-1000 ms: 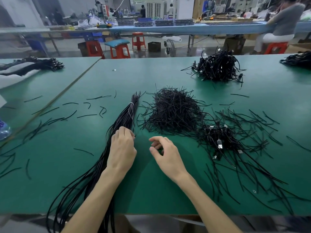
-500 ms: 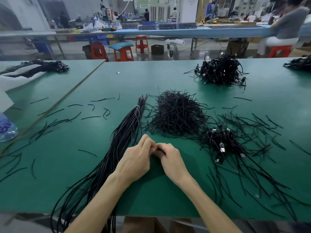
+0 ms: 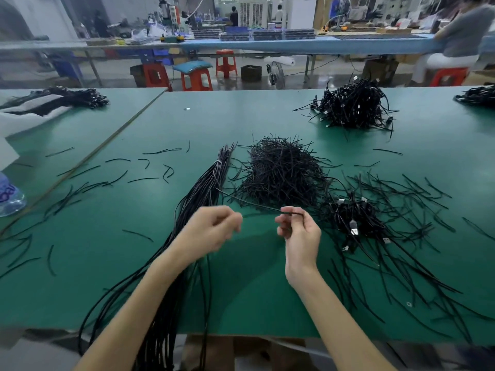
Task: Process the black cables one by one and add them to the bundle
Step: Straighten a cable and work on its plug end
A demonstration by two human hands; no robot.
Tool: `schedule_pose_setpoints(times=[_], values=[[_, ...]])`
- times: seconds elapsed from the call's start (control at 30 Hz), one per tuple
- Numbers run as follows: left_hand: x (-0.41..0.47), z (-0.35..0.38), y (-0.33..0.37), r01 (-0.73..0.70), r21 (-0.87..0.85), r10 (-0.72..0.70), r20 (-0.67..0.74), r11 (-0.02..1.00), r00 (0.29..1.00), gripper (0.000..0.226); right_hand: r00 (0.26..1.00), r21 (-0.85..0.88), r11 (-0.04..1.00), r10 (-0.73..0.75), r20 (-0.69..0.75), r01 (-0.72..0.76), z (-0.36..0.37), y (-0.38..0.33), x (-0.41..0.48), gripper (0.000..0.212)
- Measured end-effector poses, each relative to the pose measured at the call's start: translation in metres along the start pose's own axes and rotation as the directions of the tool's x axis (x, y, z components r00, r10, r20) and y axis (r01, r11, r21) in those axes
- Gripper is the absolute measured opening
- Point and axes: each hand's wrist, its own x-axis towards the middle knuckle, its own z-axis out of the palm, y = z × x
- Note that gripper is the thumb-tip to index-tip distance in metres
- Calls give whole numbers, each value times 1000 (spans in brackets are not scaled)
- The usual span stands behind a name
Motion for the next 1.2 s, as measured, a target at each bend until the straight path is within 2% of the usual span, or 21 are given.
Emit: schedule_pose_setpoints(times=[0.03, 0.07, 0.1, 0.13, 0.17, 0.2, 0.23, 0.27, 0.4, 0.43, 0.53, 0.57, 0.6, 0.67, 0.73, 0.77, 0.8, 0.9, 0.93, 1.07, 1.2], values=[[1, -3, 6, 13, -219, -28, -64, 976, 998, 27, 998, -93, 995, -26, 55, 31, 1, 0, -2, 26], [5, -5, 12, 23, -461, -75, -95, 887, 993, 27, 992, -180, 982, -45, 116, 66, 2, 1, -4, 23], [10, -5, 19, 39, -686, -123, -73, 727, 990, 26, 983, -238, 966, -56, 173, 97, 3, 1, -5, 18], [15, -5, 26, 68, -856, -150, -12, 513, 989, 26, 974, -271, 955, -62, 217, 121, 4, 2, -6, 16], [21, -3, 35, 98, -951, -144, 57, 293, 988, 28, 967, -284, 949, -65, 245, 136, 4, 3, -7, 16], [26, 0, 43, 118, -984, -116, 102, 135, 988, 29, 964, -283, 949, -62, 260, 137, 5, 2, -7, 16], [32, 3, 51, 120, -991, -84, 115, 63, 990, 30, 962, -272, 954, -50, 268, 126, 5, 1, -8, 17], [36, 7, 58, 109, -993, -60, 106, 55, 993, 31, 960, -255, 961, -33, 278, 106, 6, -1, -9, 18], [55, 20, 79, 91, -986, 48, 98, 140, 994, 26, 931, -204, 975, -6, 365, 87, 9, -8, -15, 49], [61, 23, 83, 79, -972, 55, 93, 223, 994, 24, 921, -206, 974, -9, 389, 97, 10, -10, -16, 55], [81, 38, 84, 21, -822, -11, 19, 570, 1000, 23, 889, -198, 973, -14, 458, 117, 12, -15, -20, 59], [86, 44, 81, 46, -785, -38, 28, 617, 999, 23, 886, -191, 974, -17, 464, 119, 12, -15, -21, 56], [89, 50, 77, 96, -783, -73, 64, 614, 995, 22, 889, -195, 973, -21, 458, 123, 12, -15, -21, 51], [93, 55, 64, 189, -836, -116, 150, 515, 982, 20, 909, -229, 965, -24, 416, 130, 10, -13, -19, 39], [92, 54, 47, 224, -876, -98, 201, 428, 975, 19, 929, -268, 954, -27, 370, 135, 9, -9, -17, 30], [92, 51, 41, 230, -873, -75, 219, 431, 973, 21, 932, -291, 946, -29, 361, 142, 8, -8, -15, 29], [90, 46, 35, 224, -844, -47, 230, 487, 972, 25, 935, -311, 939, -29, 354, 147, 8, -7, -15, 29], [78, 28, 19, 144, -598, 30, 271, 788, 962, 34, 964, -262, 961, -12, 266, 85, 5, -4, -11, 30], [74, 21, 11, 133, -536, 32, 288, 834, 957, 36, 975, -218, 975, -3, 220, 52, 4, -4, -9, 30], [55, -3, -18, 174, -421, -2, 378, 890, 926, 38, 994, -73, 997, 43, 101, -36, 3, -4, -5, 29], [50, -9, -31, 214, -563, 27, 388, 798, 921, 45, 994, 124, 986, 109, 27, -112, 1, -6, -5, 24]])
